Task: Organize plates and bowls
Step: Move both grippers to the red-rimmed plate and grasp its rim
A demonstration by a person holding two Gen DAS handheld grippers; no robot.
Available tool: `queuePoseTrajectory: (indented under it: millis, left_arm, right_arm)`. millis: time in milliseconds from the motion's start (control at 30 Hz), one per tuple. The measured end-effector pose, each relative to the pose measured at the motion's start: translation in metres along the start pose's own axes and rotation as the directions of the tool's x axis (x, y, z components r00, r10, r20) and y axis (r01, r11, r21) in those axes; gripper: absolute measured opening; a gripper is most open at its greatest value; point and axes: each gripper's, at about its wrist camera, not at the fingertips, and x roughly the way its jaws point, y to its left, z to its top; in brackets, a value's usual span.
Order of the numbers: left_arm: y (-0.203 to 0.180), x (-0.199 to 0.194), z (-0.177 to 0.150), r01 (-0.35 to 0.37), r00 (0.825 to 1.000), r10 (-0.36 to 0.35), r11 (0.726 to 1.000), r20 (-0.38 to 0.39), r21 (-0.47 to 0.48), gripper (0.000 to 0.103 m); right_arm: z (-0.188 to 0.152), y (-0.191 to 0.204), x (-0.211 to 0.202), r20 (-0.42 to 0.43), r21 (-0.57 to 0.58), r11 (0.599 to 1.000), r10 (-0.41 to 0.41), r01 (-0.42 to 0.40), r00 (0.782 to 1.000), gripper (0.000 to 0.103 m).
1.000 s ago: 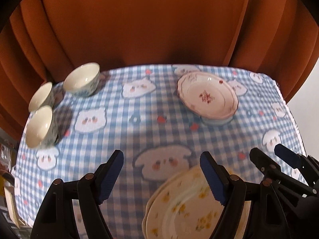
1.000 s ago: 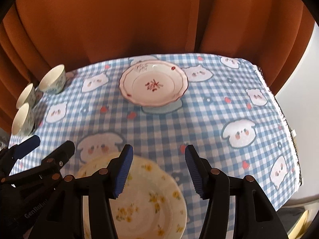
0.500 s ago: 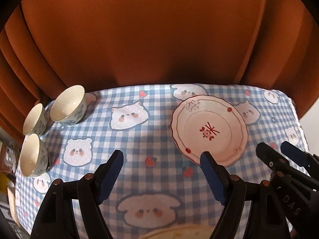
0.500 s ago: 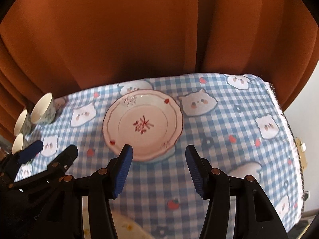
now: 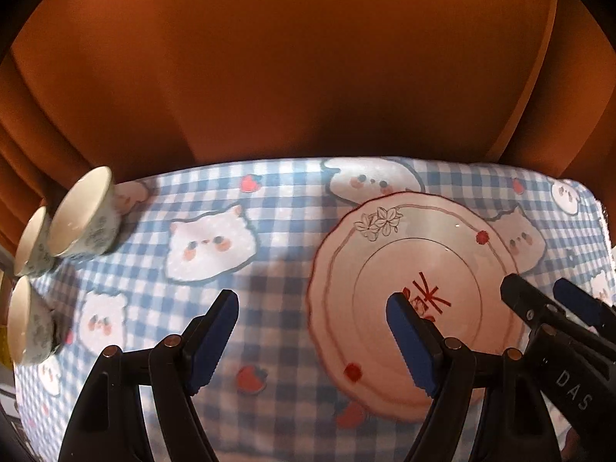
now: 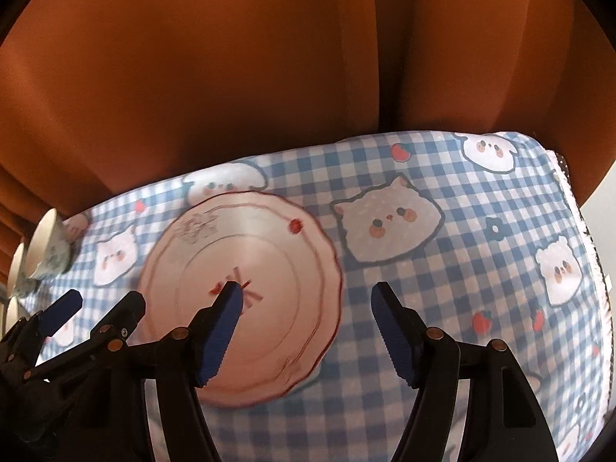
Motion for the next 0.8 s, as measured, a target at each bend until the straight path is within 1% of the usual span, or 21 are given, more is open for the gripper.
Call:
queuePoseTrajectory:
  millis: [100, 200, 333, 400, 500, 533, 600, 800]
  left_arm:
    - [-0.008, 0.018, 0.001, 0.004, 1.000, -0.004, 1.000, -0.021, 0.021, 0.081]
    - [-0.013, 0.031, 0.001, 0.017, 0.999, -0.016, 1.000, -0.036, 0.022, 0.080]
    - [-0.019, 0.042, 0.000, 0.027, 0.998, -0.026, 0.999, -0.051, 0.035, 0.078]
    - [-0.019, 0.045, -0.001, 0.037, 0.998, -0.035, 0.999, -0.056, 0.030, 0.076]
    - [-0.020, 0.047, -0.002, 0.052, 0.997, -0.050, 0.998, -0.054, 0.034, 0.073]
    - [-0.020, 0.048, -0.001, 0.064, 0.997, -0.062, 0.997, -0.054, 0.041, 0.069]
    - [-0.022, 0.048, -0.002, 0.064, 0.997, -0.061, 0.997, -0.056, 0.047, 0.069]
    - [-0.018, 0.044, -0.008, 0.076, 0.995, -0.072, 0.996, -0.074, 0.050, 0.066]
  right_arm:
    - [0.004, -0.007, 0.016, -0.011, 0.011, 1.000, -0.001, 0.001, 1.000, 0.072]
    - [0.007, -0.014, 0.033, -0.035, 0.038, 0.999, 0.028, -0.027, 0.999, 0.072]
    - [0.007, -0.012, 0.047, -0.039, 0.025, 0.999, 0.029, -0.028, 0.999, 0.071]
    - [0.006, -0.010, 0.053, -0.048, 0.013, 0.999, 0.030, -0.029, 0.998, 0.061]
    - [0.004, -0.009, 0.059, -0.061, 0.009, 0.999, 0.035, -0.034, 0.998, 0.054]
    - [0.004, -0.010, 0.059, -0.060, 0.010, 0.999, 0.040, -0.039, 0.997, 0.052]
    - [0.004, -0.008, 0.059, -0.062, 0.001, 0.999, 0.047, -0.047, 0.997, 0.045]
    - [0.000, 0.004, 0.057, -0.062, -0.025, 0.999, 0.025, -0.026, 0.998, 0.045]
